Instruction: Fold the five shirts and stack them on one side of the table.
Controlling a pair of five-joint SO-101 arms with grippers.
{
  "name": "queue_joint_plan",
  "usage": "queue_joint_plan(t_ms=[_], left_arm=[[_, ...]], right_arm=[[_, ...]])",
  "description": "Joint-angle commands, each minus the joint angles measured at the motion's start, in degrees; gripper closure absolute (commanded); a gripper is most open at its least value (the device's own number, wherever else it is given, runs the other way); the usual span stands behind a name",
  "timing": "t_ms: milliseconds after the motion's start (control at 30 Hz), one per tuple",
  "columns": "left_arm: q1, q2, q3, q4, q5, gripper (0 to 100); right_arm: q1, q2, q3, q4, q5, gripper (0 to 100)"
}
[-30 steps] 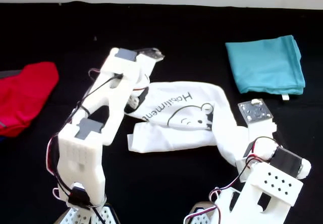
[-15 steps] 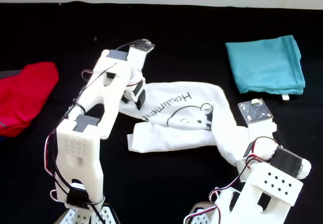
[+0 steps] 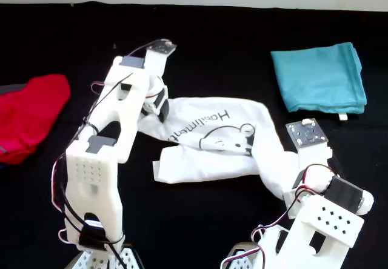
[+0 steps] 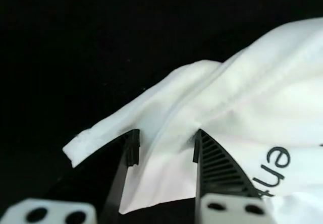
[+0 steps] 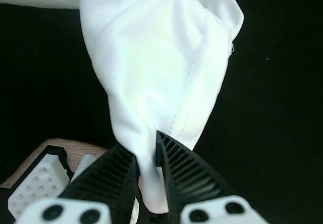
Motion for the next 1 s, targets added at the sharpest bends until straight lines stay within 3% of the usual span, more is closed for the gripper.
queue_joint_plan(t_ms=[0, 100, 367, 567, 667, 800, 967], left_arm=[[-0.1, 1.9, -1.0, 0.6, 0.0, 85], [-0.3, 0.6, -1.1, 4.7, 0.2, 100], [-1.4, -13.4, -0.7, 20.7, 0.1, 99], [-8.1, -23.5, 2.4, 33.3, 0.0, 99], [-13.1, -26.1, 12.9, 33.3, -3.1, 99], [-18.0, -27.9, 28.9, 32.3, -9.8, 99], [-22.5, -30.7, 38.0, 31.3, -17.2, 99]], right_arm=[[0.3, -0.6, 0.0, -0.6, 0.5, 99.2], [0.3, -0.6, 0.0, -0.7, 0.5, 99.2], [0.4, -0.5, -0.1, -2.9, 0.3, 99.2], [-0.1, -0.3, -3.9, -3.5, 0.3, 99.2], [-5.0, -0.3, -6.8, -2.9, 0.0, 99.2], [-15.3, 2.6, -9.6, -2.2, -7.3, 99.2], [-23.2, 12.4, -12.4, -2.4, -14.2, 99.2]])
